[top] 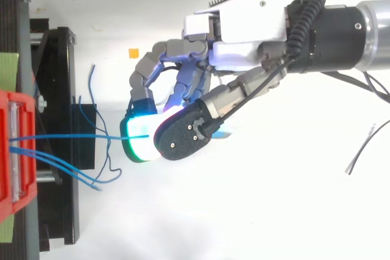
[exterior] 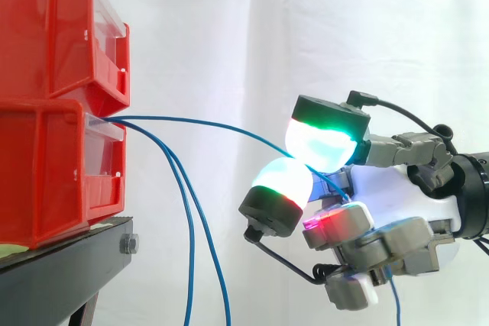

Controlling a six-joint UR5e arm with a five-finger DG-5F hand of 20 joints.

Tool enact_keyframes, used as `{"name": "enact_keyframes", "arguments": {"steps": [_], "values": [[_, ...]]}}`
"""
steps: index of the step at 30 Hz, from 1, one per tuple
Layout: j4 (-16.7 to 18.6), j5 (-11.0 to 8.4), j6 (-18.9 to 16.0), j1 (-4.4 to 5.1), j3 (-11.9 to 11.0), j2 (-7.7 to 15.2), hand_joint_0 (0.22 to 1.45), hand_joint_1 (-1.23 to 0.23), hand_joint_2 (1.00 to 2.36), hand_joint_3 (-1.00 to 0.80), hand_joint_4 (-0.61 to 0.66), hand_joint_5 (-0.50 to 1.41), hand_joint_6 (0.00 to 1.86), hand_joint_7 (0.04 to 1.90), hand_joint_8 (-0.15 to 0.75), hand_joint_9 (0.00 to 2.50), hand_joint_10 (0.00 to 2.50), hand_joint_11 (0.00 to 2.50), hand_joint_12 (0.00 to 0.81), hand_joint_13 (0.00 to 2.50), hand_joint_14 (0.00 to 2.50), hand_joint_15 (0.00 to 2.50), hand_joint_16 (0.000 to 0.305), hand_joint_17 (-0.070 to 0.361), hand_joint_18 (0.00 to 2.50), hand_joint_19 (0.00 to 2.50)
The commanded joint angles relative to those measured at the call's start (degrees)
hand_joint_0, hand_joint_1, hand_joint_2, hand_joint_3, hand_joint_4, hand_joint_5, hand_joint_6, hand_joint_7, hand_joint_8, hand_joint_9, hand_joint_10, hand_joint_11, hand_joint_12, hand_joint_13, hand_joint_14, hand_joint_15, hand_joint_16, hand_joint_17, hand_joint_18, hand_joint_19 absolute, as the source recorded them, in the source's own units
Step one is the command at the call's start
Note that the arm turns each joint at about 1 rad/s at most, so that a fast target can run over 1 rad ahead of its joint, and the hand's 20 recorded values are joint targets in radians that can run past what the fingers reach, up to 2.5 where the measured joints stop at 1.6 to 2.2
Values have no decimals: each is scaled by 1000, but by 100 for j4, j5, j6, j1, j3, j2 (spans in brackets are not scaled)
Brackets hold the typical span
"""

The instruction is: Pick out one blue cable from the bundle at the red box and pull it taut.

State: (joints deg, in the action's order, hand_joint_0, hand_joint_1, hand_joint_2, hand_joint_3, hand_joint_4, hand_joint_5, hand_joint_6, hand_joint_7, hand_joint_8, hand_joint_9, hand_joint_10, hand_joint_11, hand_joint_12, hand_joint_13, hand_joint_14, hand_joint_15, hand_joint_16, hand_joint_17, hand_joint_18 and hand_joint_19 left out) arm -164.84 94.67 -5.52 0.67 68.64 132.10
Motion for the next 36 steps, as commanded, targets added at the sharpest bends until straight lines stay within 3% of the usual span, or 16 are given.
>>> {"name": "enact_keyframes", "arguments": {"steps": [1, 5, 7, 10, 18, 22, 26, 32, 36], "values": [[4, -54, 7, 12, 0, 0, 614, -698, 1023, -165, -42, -118, 948, 857, 247, 1160, 14, 1380, 269, 1287, 678, 1399, 43, 96, 955, 975], [-13, -125, 7, 29, 0, 0, 617, -699, 1023, -165, -35, -119, 947, 859, 225, 1294, 37, 1611, 273, 1256, 942, 1329, 43, 96, 979, 1000], [4, -151, 7, 38, 0, 0, 618, -700, 1023, -167, -36, -118, 947, 852, 213, 1259, 547, 1485, 276, 1227, 1137, 1290, 42, 95, 986, 1010], [4, -186, 16, 38, 0, 0, 620, -701, 1022, -171, -38, -118, 947, 854, 213, 1238, 768, 1433, 271, 1216, 1308, 1211, 42, 94, 991, 1052], [-4, -283, 192, 38, 0, 0, 621, -701, 1024, -170, -26, -119, 946, 857, 218, 1235, 725, 1424, 278, 1168, 1700, 1105, 41, 92, 1165, 1329], [-13, -459, 491, 21, 0, -9, 622, -701, 1023, -167, -28, -118, 947, 847, 218, 1236, 721, 1429, 283, 1163, 1734, 1090, 40, 90, 1168, 1366], [-57, -476, 702, -15, 0, -70, 622, -702, 1023, -167, -29, -118, 946, 849, 217, 1238, 725, 1427, 281, 1160, 1745, 1092, 40, 90, 1169, 1362], [-514, -678, 877, -23, 0, -307, 621, -702, 1023, -161, -30, -117, 946, 856, 219, 1240, 727, 1428, 276, 1154, 1770, 1085, 40, 90, 1172, 1355], [-1094, -731, 851, -23, 0, -448, 621, -702, 1024, -161, -33, -117, 945, 862, 219, 1244, 738, 1432, 277, 1151, 1782, 1086, 40, 89, 1172, 1366]]}}
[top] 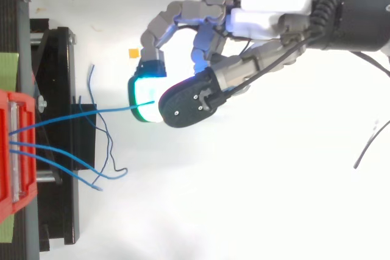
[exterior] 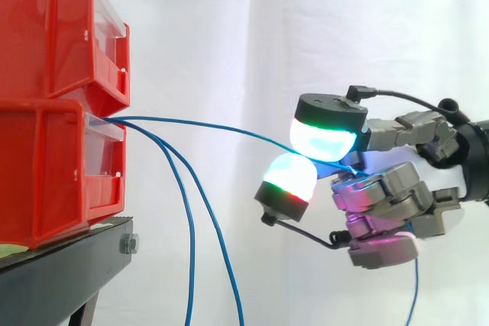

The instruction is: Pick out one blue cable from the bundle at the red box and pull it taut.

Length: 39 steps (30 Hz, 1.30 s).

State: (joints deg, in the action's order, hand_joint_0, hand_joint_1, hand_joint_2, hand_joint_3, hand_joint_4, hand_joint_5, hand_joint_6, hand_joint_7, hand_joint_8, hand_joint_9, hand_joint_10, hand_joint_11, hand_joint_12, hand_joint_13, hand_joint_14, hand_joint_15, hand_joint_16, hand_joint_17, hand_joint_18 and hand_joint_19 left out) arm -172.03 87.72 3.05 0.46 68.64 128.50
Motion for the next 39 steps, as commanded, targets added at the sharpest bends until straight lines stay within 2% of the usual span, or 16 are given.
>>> {"name": "enact_keyframes", "arguments": {"steps": [1, 4, 11, 15, 23, 39], "values": [[-533, -45, 11, -2, 0, -141, 622, -702, 1023, -161, -29, -117, 945, 860, 219, 1248, 738, 1421, 274, 1151, 1785, 1086, 40, 89, 1171, 1368], [-691, -80, -6, -2, 0, -132, 622, -702, 1023, -159, -31, -117, 945, 861, 220, 1246, 739, 1437, 281, 1152, 1787, 1085, 40, 89, 1169, 1359], [-568, -185, 29, -2, 27, -132, 623, -704, 1024, -159, -31, -116, 946, 862, 211, 1248, 737, 1421, 278, 1154, 1788, 1063, 40, 90, 1167, 1361], [-419, -176, 29, 24, 132, -132, 622, -703, 1023, -154, -26, -116, 946, 861, 212, 1250, 741, 1424, 280, 1152, 1784, 1084, 39, 89, 1166, 1365], [21, -185, 29, 42, 132, -132, 622, -704, 1024, -152, -27, -115, 945, 867, 213, 1253, 742, 1415, 276, 1154, 1783, 1076, 40, 90, 1164, 1373], [38, -194, 29, 42, 132, -132, 623, -707, 1022, -151, -26, -113, 945, 855, 215, 1269, 737, 1428, 273, 1165, 1760, 1069, 40, 89, 1167, 1375]]}}
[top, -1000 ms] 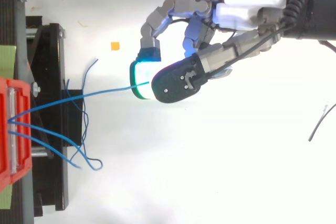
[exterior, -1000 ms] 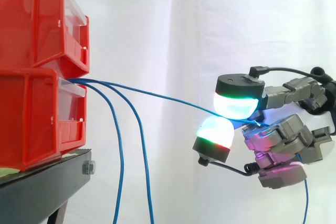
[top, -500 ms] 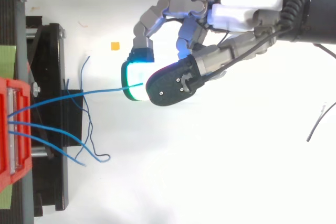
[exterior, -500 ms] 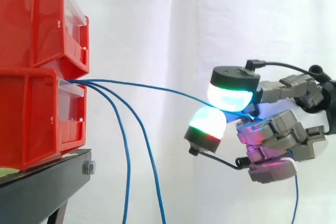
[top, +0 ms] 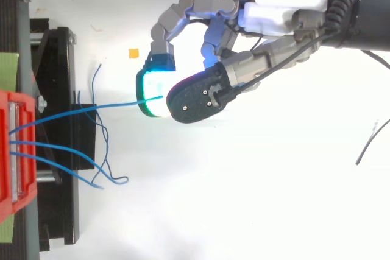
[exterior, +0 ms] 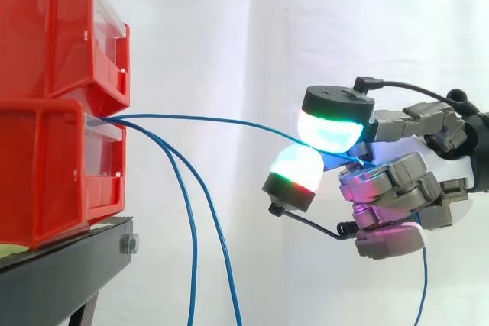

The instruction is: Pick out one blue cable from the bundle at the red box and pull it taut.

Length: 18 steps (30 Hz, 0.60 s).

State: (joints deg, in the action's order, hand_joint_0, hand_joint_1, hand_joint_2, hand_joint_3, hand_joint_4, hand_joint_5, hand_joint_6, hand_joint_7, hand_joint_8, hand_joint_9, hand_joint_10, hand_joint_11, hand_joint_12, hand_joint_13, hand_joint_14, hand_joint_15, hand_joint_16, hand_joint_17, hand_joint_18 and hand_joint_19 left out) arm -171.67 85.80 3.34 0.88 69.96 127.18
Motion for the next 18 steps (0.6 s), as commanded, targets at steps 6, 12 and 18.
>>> {"name": "enact_keyframes", "arguments": {"steps": [6, 12, 18], "values": [[-7, -2, 0, 0, 0, 0, 625, -709, 1022, -158, -31, -113, 945, 848, 209, 1278, 687, 1444, 278, 1193, 1611, 1132, 40, 90, 1152, 1345], [1, -2, 0, 0, 0, 0, 627, -711, 1021, -167, -40, -113, 941, 867, 212, 1306, 538, 1517, 272, 1214, 1539, 1181, 40, 90, 1148, 1350], [-7, 7, 0, 0, 0, 0, 628, -715, 1022, -166, -46, -113, 940, 866, 198, 1317, 503, 1534, 269, 1232, 1442, 1214, 40, 90, 1122, 1333]]}}
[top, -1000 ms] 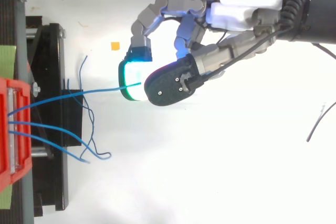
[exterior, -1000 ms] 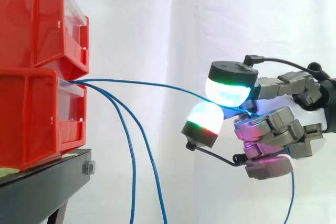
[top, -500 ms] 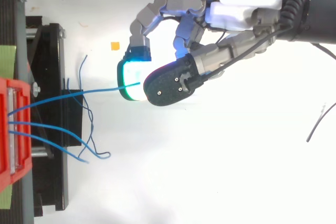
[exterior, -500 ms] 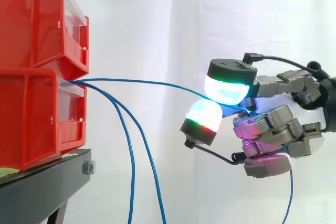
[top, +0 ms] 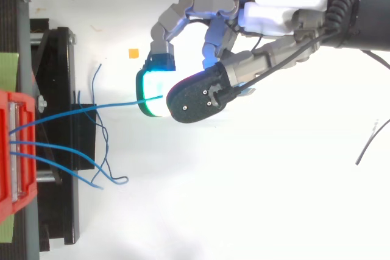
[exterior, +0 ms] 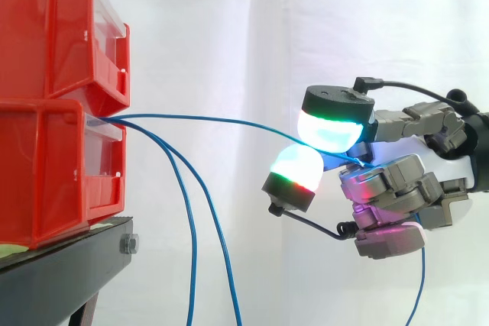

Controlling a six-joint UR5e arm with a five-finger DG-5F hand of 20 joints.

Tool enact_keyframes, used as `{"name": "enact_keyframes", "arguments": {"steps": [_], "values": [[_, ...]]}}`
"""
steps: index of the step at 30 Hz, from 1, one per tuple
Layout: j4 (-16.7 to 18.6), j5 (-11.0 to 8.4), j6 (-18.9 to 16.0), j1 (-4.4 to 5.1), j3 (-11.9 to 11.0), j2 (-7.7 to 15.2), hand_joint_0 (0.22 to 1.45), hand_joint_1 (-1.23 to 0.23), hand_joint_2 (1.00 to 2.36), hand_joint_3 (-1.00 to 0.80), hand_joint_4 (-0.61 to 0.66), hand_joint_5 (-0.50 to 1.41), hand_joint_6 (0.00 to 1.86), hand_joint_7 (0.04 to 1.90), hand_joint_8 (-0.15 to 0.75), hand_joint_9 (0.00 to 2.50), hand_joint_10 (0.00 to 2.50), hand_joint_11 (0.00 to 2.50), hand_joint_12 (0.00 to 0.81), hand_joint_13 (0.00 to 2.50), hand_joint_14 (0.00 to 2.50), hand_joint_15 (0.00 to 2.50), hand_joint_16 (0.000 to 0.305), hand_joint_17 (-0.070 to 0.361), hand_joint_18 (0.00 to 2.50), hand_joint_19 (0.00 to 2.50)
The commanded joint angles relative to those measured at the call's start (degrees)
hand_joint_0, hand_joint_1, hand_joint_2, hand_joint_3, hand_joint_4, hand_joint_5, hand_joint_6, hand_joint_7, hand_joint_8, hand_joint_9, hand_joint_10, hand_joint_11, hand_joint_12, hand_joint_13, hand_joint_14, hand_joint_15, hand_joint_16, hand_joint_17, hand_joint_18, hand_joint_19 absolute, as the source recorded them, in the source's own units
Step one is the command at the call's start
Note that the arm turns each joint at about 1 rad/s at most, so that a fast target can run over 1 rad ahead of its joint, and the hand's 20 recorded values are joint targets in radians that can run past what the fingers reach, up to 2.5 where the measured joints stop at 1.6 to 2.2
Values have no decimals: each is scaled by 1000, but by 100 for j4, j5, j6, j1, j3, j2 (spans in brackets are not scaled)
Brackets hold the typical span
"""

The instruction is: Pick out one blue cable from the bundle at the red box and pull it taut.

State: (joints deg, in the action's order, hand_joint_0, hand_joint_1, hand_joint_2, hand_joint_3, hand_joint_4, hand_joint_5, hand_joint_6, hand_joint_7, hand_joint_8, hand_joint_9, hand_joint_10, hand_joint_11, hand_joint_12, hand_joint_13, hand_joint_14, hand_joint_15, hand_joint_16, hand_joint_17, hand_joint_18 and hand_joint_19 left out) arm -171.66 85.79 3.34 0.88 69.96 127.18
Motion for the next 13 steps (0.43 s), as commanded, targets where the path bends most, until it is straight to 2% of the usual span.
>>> {"name": "enact_keyframes", "arguments": {"steps": [1, 13], "values": [[1, 0, 0, 0, 0, 0, 628, -715, 1022, -166, -46, -113, 940, 867, 198, 1320, 496, 1525, 262, 1235, 1415, 1231, 40, 90, 1122, 1320], [1, 8, 0, 0, 0, 0, 628, -715, 1021, -171, -45, -114, 939, 874, 205, 1321, 424, 1552, 272, 1252, 1288, 1274, 41, 93, 1117, 1302]]}}
